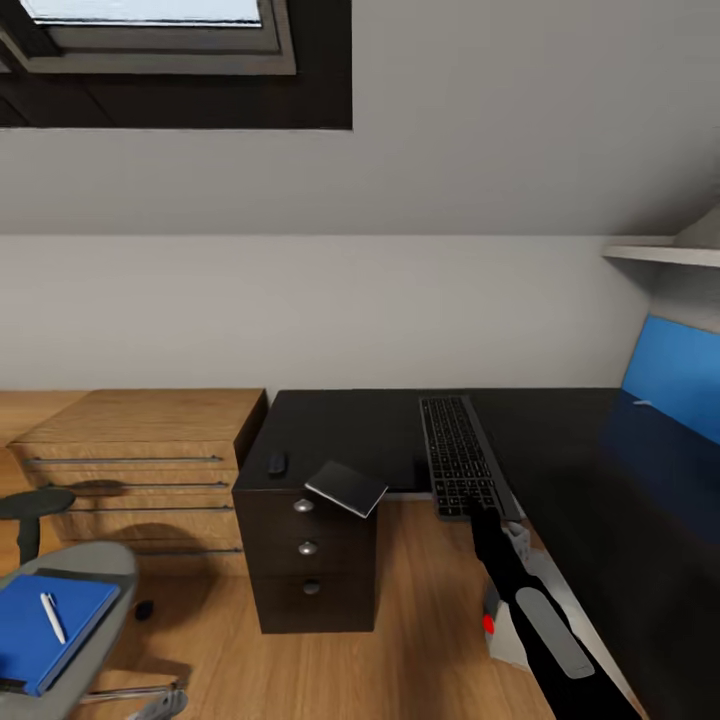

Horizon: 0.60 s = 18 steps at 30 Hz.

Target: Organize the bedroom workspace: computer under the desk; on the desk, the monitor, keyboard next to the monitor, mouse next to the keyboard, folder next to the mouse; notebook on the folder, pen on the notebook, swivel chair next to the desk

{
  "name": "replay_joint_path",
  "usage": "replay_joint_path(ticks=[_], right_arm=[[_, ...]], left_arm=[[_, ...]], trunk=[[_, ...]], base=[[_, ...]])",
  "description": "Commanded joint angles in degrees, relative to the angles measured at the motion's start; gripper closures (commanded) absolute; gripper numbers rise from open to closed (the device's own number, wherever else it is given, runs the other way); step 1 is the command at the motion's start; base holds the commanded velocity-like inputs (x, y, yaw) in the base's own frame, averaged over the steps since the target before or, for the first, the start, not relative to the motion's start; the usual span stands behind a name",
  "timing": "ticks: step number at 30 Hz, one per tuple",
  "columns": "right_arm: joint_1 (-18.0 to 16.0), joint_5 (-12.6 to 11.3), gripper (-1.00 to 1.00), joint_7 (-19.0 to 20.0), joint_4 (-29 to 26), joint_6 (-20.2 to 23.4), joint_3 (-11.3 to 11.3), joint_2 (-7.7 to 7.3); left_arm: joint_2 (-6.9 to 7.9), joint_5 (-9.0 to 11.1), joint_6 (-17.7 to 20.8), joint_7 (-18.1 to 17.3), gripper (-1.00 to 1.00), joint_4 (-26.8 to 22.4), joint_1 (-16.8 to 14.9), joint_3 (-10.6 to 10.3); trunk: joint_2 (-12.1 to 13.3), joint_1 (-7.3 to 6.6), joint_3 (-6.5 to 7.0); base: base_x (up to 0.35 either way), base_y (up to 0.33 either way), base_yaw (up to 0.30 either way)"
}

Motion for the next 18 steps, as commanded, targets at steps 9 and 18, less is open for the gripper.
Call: replay_joint_path(ticks=[9,18], right_arm=[[0.3,-0.4,1.0,0.4,0.0,-0.4,0.2,-0.02],[0.3,-0.5,1.0,0.4,0.1,-0.3,0.2,0.06]], left_arm=[[-0.01,0.4,0.3,0.2,-1.0,-0.1,0.0,0.1],[-0.01,0.3,0.3,0.2,-1.0,-0.1,0.0,0.3]], trunk=[[3.6,-2.02,1.57],[7.2,-4.0,3.19]], base=[[-0.34,0.0,0.0],[-0.341,0.0,0.0]])
